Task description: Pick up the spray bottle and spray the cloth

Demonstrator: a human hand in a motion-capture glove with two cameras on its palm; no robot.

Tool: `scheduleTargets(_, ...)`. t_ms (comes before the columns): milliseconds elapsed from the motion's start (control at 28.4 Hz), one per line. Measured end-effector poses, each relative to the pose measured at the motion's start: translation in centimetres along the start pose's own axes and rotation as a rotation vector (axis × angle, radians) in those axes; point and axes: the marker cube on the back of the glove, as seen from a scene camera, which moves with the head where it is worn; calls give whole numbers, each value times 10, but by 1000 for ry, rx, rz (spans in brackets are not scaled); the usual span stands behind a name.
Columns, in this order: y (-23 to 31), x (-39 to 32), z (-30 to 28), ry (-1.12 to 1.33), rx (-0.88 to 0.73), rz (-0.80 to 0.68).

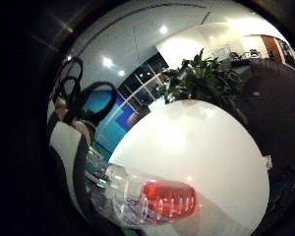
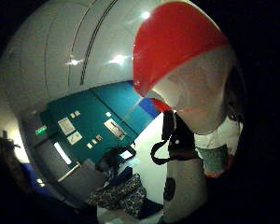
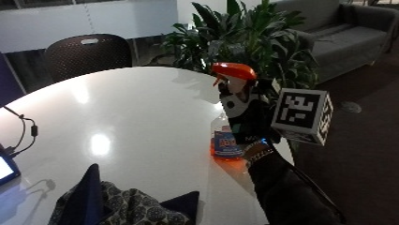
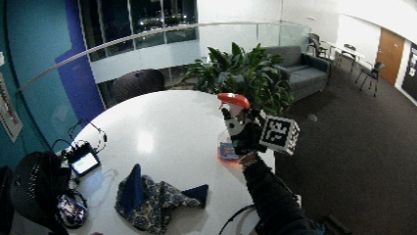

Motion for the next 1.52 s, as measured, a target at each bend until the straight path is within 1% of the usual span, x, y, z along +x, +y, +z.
scheduleTargets(211, -4, -7, 1, 0, 42, 36)
scheduleTargets(388, -2, -12, -2, 61, 50, -29)
scheduleTargets(529, -11, -29, -5, 123, -19, -167)
scheduleTargets(740, -38, -73, -11, 212, -162, -407)
scheduleTargets(916, -60, -98, -20, 318, -241, -554)
scheduleTargets(987, -66, -101, -23, 347, -257, -592)
scheduleTargets(1128, -68, -114, -32, 395, -267, -642)
scheduleTargets(1269, -71, -133, -38, 494, -300, -746)
scheduleTargets(1339, -68, -142, -36, 566, -344, -827)
scheduleTargets(1515, -44, -162, -18, 817, -497, -1094)
